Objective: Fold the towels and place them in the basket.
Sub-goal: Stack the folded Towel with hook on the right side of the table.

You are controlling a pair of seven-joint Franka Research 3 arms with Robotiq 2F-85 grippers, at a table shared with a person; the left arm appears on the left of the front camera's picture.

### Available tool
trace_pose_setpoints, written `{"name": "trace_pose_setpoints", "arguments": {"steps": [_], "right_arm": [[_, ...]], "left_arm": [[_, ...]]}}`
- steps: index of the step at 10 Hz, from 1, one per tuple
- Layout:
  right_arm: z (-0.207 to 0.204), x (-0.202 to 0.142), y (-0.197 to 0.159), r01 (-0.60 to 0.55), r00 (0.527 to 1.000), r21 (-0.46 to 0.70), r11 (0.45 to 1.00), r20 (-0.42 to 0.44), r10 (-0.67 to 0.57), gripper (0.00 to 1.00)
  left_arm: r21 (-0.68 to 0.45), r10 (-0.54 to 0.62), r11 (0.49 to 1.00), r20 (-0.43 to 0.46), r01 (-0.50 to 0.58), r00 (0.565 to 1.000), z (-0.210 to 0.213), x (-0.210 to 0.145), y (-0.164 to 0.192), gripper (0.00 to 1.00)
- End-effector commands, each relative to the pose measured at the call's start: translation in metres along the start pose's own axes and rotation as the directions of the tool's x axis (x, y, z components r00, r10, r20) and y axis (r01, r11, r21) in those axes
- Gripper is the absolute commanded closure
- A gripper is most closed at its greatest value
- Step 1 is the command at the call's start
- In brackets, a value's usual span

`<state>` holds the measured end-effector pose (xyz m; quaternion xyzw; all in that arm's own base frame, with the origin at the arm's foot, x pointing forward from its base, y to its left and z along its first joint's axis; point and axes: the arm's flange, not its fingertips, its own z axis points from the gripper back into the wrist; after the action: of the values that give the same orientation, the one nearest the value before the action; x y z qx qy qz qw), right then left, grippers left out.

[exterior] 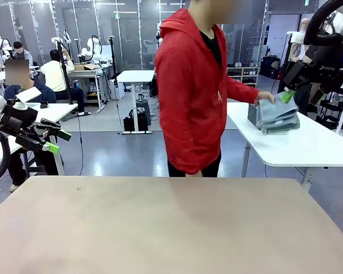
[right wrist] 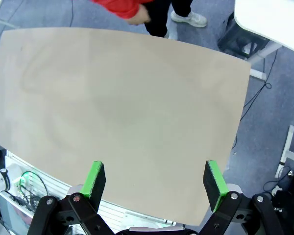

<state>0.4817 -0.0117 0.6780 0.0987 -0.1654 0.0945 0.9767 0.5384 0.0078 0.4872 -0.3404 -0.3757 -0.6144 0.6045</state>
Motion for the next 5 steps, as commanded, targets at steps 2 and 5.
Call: {"name": "trace_pose_setpoints", "arguments": {"steps": [2,5], "right_arm": [[0.0014,0.0025,0.0012,0.005,1.000,0.008,1.000,-0.005,-0.005,0.00],[0.0014,0.0025,0.0012,0.005,1.000,0.008,1.000,-0.005,-0.005,0.00]], "left_arm": [[-0.003,-0.005,1.000,-0.006,0.005,1.000,0.0003,0.0017,-0.0010,0.00],[-0.003,-0.005,1.000,-0.006,0.005,1.000,0.0003,0.0017,-0.0010,0.00]]}}
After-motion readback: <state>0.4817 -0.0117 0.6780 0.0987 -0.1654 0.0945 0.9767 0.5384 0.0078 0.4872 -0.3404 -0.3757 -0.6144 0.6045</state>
